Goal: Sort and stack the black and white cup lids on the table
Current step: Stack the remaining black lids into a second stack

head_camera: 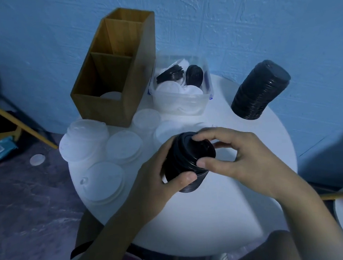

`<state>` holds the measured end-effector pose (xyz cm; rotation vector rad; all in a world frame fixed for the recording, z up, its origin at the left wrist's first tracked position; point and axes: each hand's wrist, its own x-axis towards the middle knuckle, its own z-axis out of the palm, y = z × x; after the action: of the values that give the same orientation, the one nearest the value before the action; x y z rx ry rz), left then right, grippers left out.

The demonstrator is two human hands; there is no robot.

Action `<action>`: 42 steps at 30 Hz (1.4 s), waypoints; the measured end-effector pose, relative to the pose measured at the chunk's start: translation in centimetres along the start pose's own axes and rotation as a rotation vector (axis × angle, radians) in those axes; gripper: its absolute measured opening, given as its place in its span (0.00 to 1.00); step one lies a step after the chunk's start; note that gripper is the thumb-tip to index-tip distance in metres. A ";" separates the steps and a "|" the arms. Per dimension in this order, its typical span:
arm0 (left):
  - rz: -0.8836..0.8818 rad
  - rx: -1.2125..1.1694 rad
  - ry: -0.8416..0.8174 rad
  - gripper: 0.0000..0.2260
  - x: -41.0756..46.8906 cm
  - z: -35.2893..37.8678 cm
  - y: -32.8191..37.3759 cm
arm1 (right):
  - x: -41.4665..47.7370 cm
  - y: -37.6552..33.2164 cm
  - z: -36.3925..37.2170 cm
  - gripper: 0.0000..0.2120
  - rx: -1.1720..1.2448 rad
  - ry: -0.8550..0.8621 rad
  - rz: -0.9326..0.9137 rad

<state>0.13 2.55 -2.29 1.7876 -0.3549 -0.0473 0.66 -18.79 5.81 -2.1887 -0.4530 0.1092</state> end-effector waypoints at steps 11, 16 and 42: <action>-0.029 -0.024 -0.070 0.36 0.1 -0.4 -0.5 | 0.1 -0.2 -0.1 0.22 -0.179 -0.083 -0.047; -0.018 0.011 -0.043 0.32 0.1 -0.1 -0.1 | -0.1 -1.5 0.2 0.21 -0.381 -0.036 -0.022; 0.017 0.013 -0.102 0.27 -0.5 -1.2 -0.5 | -1.4 1.6 1.8 0.34 0.279 0.040 0.154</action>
<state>-0.01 3.90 -2.58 1.7992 -0.4441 -0.1253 -0.62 -18.79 3.32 -1.9446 -0.2306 0.1996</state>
